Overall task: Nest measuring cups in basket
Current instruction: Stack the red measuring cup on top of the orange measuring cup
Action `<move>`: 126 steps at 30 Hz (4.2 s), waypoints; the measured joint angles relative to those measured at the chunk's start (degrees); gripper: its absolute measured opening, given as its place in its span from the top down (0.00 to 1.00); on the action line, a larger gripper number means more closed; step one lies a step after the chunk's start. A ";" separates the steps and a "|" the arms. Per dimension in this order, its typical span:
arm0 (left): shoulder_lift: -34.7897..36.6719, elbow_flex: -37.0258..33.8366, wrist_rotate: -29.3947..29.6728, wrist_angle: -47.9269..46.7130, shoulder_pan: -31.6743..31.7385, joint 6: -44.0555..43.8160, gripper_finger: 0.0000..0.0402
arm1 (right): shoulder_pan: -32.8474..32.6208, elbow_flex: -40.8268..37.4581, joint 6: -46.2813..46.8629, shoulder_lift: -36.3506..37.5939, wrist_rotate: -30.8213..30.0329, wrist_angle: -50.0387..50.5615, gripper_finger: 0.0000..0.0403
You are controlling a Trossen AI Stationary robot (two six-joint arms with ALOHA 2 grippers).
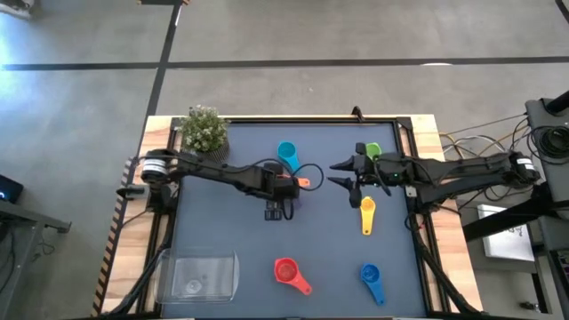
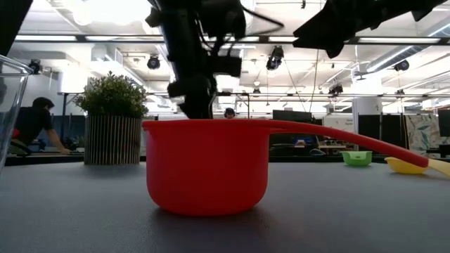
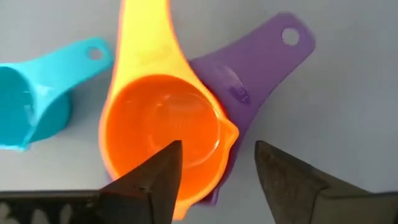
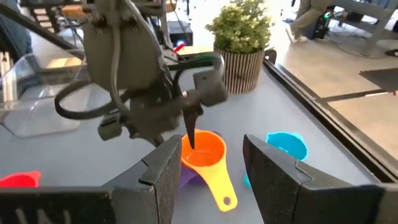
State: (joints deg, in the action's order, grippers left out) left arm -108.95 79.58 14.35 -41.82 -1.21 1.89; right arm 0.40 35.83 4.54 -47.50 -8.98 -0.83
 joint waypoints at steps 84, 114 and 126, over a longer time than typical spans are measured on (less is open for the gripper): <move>39.90 -48.67 8.78 46.18 -10.36 -20.92 0.61 | -18.88 32.23 8.41 -60.59 18.28 -0.79 0.60; 41.13 -48.68 12.30 38.64 -13.08 -22.30 0.61 | -16.44 29.91 4.81 -52.66 13.71 6.71 0.98; 48.84 -48.96 17.77 37.15 -18.62 -21.99 0.62 | -8.21 18.96 3.17 -35.47 11.57 -1.09 0.98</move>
State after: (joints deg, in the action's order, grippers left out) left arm -60.12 30.63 32.12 -4.67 -19.83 -20.10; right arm -7.81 54.79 7.71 -82.97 2.59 -1.91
